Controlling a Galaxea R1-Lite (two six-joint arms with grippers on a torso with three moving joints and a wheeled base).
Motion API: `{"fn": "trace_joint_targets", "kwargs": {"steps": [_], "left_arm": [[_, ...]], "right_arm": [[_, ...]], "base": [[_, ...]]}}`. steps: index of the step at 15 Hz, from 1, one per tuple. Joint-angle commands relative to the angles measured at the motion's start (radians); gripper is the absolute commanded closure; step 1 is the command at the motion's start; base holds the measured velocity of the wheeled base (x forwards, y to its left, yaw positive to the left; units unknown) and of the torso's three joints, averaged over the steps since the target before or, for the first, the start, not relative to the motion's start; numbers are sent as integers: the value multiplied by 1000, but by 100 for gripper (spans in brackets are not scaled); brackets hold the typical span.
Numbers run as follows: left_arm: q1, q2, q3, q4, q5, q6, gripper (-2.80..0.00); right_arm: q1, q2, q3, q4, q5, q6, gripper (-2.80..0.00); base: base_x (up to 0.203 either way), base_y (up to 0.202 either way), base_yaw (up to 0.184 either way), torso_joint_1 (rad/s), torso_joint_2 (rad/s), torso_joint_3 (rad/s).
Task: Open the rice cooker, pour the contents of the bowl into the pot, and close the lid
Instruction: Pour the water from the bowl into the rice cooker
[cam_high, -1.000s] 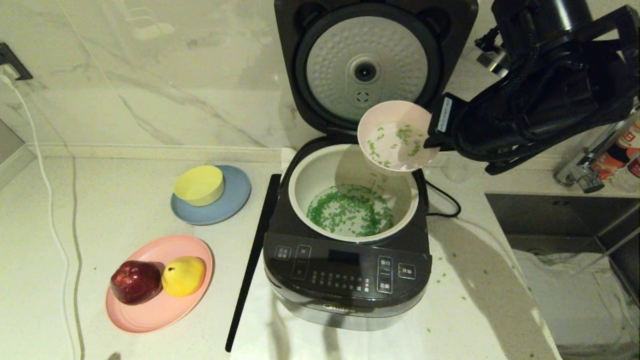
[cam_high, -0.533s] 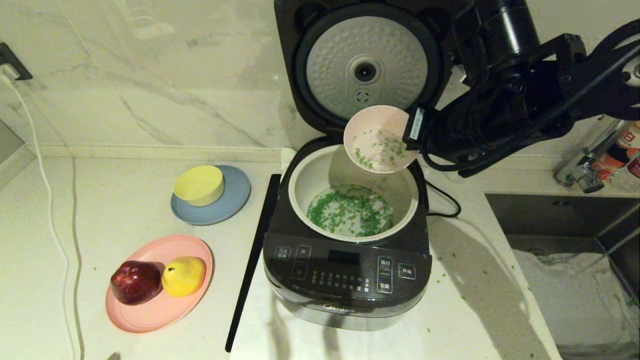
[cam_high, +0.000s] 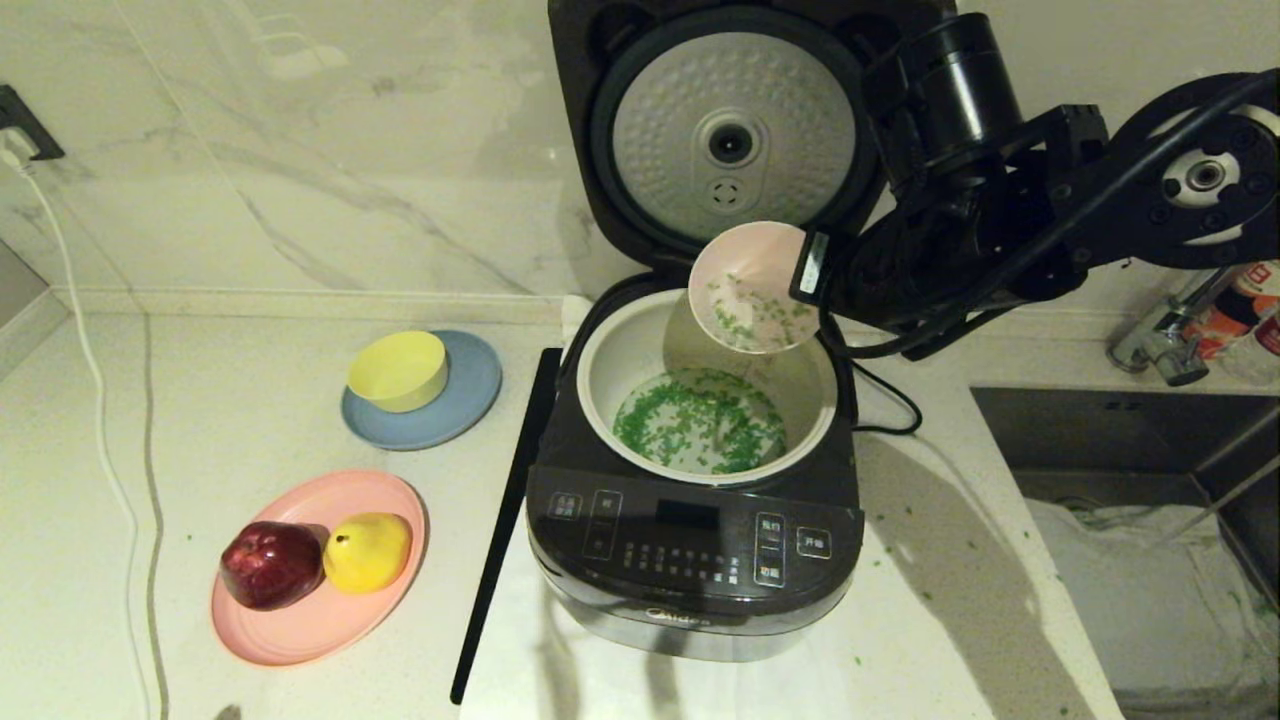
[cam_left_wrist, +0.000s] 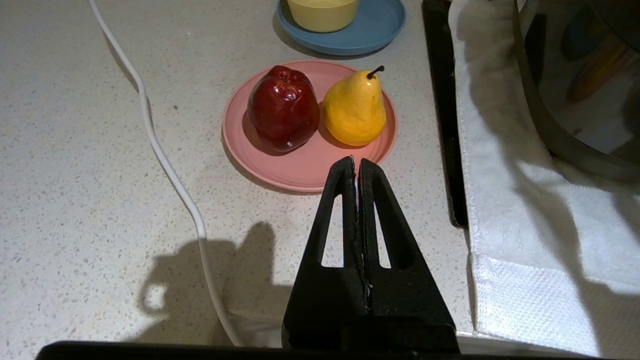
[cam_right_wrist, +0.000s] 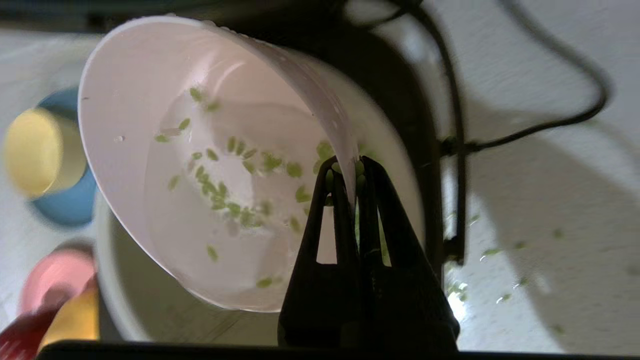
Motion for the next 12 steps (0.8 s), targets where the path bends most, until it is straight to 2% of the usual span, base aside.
{"fn": "trace_joint_targets", "kwargs": {"steps": [1,3,5,8,12], "left_arm": [[0,1,9,-1,1,1,0],[0,1,9,0,1,1,0],[0,1,9,-1,1,1,0],[0,1,9,-1,0,0,0],[0,1,9,0,1,0,0]], "right_arm": [[20,10,16,-48,-59,-11,0],[44,10,81,-171,-132,-50,0],[60,13,202,-414,-194,-147,0],[69,36,416,-959,-228,-393,0],[62,129,593,-1651,-241,-826,0]], "base": [[0,0,0,0,0,0],[0,0,0,0,0,0],[0,0,0,0,0,0],[0,0,0,0,0,0],[0,0,0,0,0,0]]}}
